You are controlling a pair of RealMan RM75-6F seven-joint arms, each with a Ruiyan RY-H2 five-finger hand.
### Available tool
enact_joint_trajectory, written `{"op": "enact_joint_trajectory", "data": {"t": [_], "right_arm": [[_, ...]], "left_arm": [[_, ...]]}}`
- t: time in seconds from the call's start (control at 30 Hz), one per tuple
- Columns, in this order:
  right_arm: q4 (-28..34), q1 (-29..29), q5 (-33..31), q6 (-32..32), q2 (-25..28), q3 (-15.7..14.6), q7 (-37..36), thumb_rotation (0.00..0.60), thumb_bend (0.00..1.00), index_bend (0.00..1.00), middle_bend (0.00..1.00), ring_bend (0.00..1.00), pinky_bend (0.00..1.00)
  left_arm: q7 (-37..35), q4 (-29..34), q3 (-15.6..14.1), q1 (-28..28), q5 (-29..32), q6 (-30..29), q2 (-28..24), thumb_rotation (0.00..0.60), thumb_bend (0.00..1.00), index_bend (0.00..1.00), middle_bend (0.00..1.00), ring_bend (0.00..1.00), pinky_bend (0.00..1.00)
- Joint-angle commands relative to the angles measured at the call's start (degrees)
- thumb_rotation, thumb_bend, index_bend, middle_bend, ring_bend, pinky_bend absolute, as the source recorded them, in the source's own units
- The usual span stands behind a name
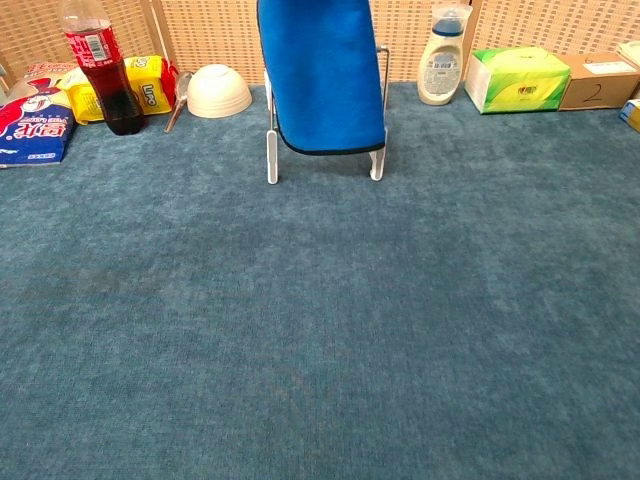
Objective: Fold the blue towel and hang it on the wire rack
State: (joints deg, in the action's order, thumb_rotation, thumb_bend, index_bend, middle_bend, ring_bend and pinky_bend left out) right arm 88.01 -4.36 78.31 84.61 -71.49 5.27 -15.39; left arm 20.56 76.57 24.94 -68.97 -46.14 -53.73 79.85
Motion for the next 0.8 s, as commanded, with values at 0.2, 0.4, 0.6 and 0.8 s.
{"op": "enact_joint_trajectory", "data": {"t": [0.2, 0.4, 0.6, 0.8], "right_arm": [[0.08, -0.56, -0.47, 0.56, 0.14, 0.03, 0.11, 0.600, 0.28, 0.05, 0.03, 0.00, 0.00], [0.06, -0.80, -0.78, 0.59, 0.36, 0.05, 0.13, 0.600, 0.28, 0.05, 0.03, 0.00, 0.00], [0.11, -0.84, -1.19, 0.36, 0.39, 0.16, 0.33, 0.600, 0.28, 0.04, 0.03, 0.00, 0.00], [0.51, -1.11, -1.72, 0.54, 0.59, 0.27, 1.11, 0.600, 0.28, 0.04, 0.03, 0.00, 0.00]], "left_arm": [[4.11, -10.54, -0.62, -5.51, 1.37, 3.73, 5.63, 0.600, 0.43, 0.72, 0.38, 0.13, 0.00], [5.53, -17.30, -1.11, -8.19, 1.71, 5.69, 9.46, 0.600, 0.43, 0.72, 0.38, 0.13, 0.00], [6.35, -24.35, -1.51, -10.41, 1.39, 7.46, 13.01, 0.600, 0.43, 0.72, 0.38, 0.13, 0.00], [5.99, -31.71, -1.27, -12.44, 1.06, 9.50, 16.32, 0.600, 0.43, 0.72, 0.37, 0.13, 0.00]]}}
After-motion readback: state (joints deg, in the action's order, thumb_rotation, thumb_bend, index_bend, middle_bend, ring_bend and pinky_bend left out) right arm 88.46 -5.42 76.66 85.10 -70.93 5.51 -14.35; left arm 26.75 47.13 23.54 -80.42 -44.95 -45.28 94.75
